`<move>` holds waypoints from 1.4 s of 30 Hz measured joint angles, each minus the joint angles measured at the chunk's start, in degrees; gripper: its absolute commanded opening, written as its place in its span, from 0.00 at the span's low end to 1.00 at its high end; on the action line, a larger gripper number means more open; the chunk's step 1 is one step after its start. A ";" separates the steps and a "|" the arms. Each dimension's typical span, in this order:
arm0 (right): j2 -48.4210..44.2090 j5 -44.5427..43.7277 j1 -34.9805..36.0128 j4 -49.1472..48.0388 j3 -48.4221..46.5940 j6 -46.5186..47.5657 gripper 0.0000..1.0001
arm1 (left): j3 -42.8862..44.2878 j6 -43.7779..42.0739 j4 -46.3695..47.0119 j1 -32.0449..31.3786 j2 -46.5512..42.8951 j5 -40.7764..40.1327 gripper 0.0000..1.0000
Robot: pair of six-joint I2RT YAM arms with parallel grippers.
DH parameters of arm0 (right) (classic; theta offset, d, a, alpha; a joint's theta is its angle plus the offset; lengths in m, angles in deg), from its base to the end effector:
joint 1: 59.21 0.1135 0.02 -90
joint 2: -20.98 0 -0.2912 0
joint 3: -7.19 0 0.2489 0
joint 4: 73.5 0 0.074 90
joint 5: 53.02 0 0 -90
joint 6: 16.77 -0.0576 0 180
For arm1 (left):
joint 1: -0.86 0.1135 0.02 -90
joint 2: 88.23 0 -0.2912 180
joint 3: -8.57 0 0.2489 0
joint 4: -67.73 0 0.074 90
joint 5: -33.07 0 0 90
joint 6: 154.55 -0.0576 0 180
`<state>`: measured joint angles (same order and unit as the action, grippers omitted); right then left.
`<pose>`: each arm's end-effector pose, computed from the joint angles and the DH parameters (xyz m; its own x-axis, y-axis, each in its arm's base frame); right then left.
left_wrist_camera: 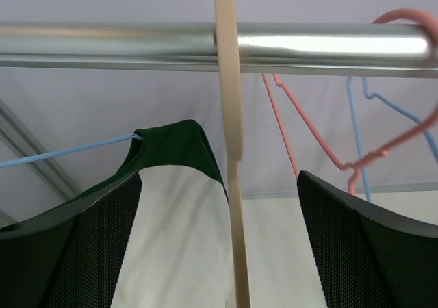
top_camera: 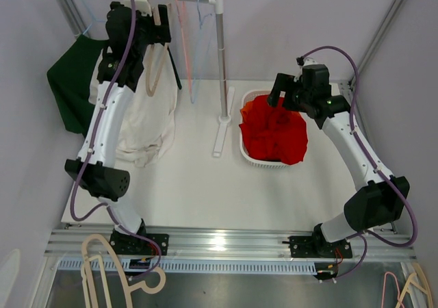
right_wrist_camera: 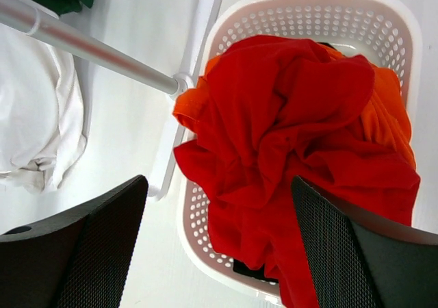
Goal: Remove the t-shirt from the hanger
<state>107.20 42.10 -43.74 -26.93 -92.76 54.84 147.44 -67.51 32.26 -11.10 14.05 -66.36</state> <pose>0.3388 0.0991 0.3919 -0.6026 0.1593 -0.7820 -0.1558 0.9376 0.3110 0.4056 -0.0763 0.5490 0.0214 0.0475 -0.9986 0.0431 0.9979 0.0484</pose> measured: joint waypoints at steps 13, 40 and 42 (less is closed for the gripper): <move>4.22 3.56 3.15 1.16 -12.09 -1.11 0.90 | -5.86 3.23 -4.26 9.29 -16.04 10.21 0.99; 4.68 6.93 4.28 -0.66 -11.96 -1.99 0.90 | -11.23 9.05 7.63 25.18 -4.20 29.73 1.00; 5.33 7.39 4.31 -0.92 -12.09 -2.10 0.90 | -12.15 9.01 8.07 25.18 -5.25 29.64 0.99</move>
<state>112.53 49.49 -39.44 -27.85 -104.85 52.74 135.29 -58.50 40.33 14.07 8.81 -36.72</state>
